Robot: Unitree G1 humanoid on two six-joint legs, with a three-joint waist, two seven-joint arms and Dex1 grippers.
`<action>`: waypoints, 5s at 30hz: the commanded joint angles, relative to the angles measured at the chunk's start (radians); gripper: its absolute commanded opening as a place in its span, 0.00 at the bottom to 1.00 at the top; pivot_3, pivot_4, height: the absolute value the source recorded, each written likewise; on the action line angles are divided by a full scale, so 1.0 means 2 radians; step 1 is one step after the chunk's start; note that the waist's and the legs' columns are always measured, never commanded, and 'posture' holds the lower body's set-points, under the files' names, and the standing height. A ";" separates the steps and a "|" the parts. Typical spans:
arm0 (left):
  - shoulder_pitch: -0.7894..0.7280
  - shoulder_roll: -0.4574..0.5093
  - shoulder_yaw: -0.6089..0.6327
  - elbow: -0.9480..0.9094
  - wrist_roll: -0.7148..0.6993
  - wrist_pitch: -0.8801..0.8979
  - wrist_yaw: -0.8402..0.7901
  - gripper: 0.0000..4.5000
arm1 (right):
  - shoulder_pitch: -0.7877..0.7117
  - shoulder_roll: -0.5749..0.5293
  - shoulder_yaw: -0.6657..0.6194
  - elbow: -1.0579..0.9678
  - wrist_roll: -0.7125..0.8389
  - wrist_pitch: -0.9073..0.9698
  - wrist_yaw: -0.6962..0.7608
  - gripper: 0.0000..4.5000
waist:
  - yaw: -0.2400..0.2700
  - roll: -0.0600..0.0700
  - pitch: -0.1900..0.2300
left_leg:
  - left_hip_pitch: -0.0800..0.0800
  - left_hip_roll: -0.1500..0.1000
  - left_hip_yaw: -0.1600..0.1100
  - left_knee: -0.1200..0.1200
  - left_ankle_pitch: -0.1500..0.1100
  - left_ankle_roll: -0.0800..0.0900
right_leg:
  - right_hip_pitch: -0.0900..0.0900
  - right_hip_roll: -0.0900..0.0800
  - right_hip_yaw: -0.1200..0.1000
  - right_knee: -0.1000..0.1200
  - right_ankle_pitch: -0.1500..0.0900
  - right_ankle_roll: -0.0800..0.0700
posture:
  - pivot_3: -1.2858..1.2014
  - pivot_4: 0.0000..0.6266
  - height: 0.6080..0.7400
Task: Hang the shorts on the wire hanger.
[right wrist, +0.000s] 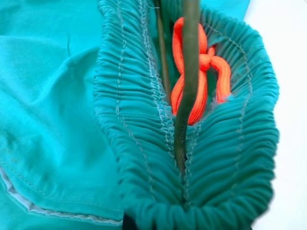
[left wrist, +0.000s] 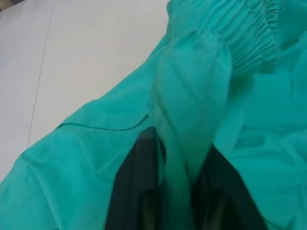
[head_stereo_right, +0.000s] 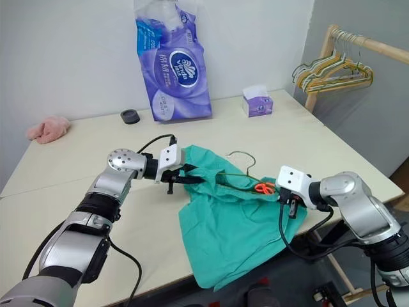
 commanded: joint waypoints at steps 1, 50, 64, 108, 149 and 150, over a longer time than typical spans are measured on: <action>-0.015 -0.002 0.012 -0.001 -0.008 -0.002 0.003 0.01 | -0.006 -0.007 -0.022 -0.016 0.011 0.000 0.003 0.00 | 0.000 0.000 0.000 | 0.000 0.000 0.000 0.000 0.000 0.000 | 0.000 0.000 0.000 0.000 0.000 0.000 | 0.40 0.01 1.00; -0.015 -0.012 0.011 0.003 -0.017 0.008 -0.045 0.41 | 0.033 -0.062 -0.064 -0.065 0.079 0.019 0.018 0.00 | -0.001 0.000 0.000 | 0.000 0.000 0.000 0.000 0.000 0.000 | 0.000 0.000 0.000 0.000 0.000 0.000 | 0.39 0.03 1.00; -0.025 -0.003 0.007 0.047 0.009 -0.051 -0.037 0.01 | 0.038 -0.076 -0.070 -0.055 0.083 0.011 0.023 0.00 | -0.001 0.000 0.000 | 0.000 0.000 0.000 0.000 0.000 0.000 | 0.000 0.000 0.000 0.000 0.000 0.000 | 0.39 0.03 1.00; 0.004 -0.006 0.019 -0.041 -0.020 0.007 -0.020 0.15 | 0.065 -0.077 -0.075 -0.034 0.085 -0.002 0.023 0.00 | -0.001 0.000 0.000 | -0.001 0.000 0.000 0.000 0.000 0.000 | 0.000 0.000 0.000 0.000 0.000 0.000 | 0.40 0.02 1.00; 0.002 -0.149 -0.057 -0.348 -0.123 0.223 0.083 0.59 | -0.054 -0.106 -0.420 0.176 0.137 0.380 -0.291 0.00 | -0.030 0.012 0.019 | 0.000 0.000 0.005 0.001 -0.004 0.007 | 0.002 -0.001 0.003 0.000 -0.002 0.003 | 0.34 0.21 1.00; -0.003 -0.155 -0.059 -0.344 -0.116 0.216 0.090 0.59 | -0.069 -0.113 -0.409 0.198 0.132 0.365 -0.293 0.00 | -0.033 0.011 0.021 | 0.001 0.000 0.006 0.001 -0.004 0.007 | 0.002 -0.001 0.004 0.000 -0.002 0.003 | 0.34 0.21 1.00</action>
